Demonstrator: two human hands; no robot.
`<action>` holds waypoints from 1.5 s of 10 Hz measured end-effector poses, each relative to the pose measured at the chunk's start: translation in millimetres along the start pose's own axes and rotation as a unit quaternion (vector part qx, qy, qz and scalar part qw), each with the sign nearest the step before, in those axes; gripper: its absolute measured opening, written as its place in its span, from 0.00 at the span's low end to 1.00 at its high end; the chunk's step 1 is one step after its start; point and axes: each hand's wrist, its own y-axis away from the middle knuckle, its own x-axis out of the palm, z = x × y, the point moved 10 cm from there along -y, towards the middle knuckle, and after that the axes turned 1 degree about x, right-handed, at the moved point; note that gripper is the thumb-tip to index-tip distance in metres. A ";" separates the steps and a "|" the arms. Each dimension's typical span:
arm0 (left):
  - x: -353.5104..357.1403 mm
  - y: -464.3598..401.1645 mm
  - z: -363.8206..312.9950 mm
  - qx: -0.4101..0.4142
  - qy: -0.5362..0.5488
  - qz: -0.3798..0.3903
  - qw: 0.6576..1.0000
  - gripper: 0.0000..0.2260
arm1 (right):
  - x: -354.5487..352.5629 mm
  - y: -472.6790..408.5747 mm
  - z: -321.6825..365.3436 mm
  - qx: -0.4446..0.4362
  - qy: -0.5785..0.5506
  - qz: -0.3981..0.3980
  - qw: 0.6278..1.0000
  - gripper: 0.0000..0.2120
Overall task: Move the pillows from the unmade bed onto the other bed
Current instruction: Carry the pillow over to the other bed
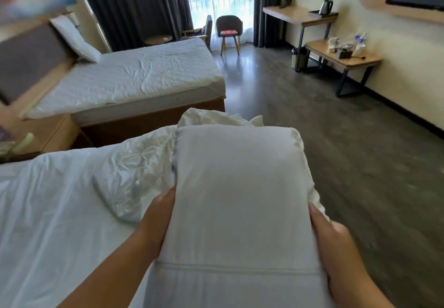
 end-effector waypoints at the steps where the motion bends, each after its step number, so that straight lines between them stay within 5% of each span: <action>1: 19.2 17.9 -9.7 0.008 0.033 -0.001 0.999 0.25 | -16.8 -14.7 -9.9 0.017 0.000 0.006 1.000 0.26; 3: 44.0 52.4 -14.5 -0.006 0.134 -0.028 0.991 0.14 | -39.1 -8.5 12.0 -0.013 0.021 -0.015 1.000 0.22; 5: 104.9 48.7 11.6 -0.055 0.183 0.044 0.981 0.16 | -88.5 -11.9 24.3 -0.023 0.039 -0.070 0.997 0.21; 8: 187.7 42.6 8.3 -0.092 0.099 0.013 0.991 0.16 | -166.0 -97.1 12.4 -0.003 0.017 -0.075 0.997 0.22; 11: 371.4 17.1 -37.4 -0.078 0.121 -0.086 0.986 0.15 | -296.2 -248.7 42.6 0.001 -0.018 -0.013 1.000 0.23; 15: 536.4 -46.6 -136.7 -0.041 0.070 -0.022 0.996 0.21 | -458.2 -315.6 97.4 -0.005 -0.100 -0.135 0.986 0.22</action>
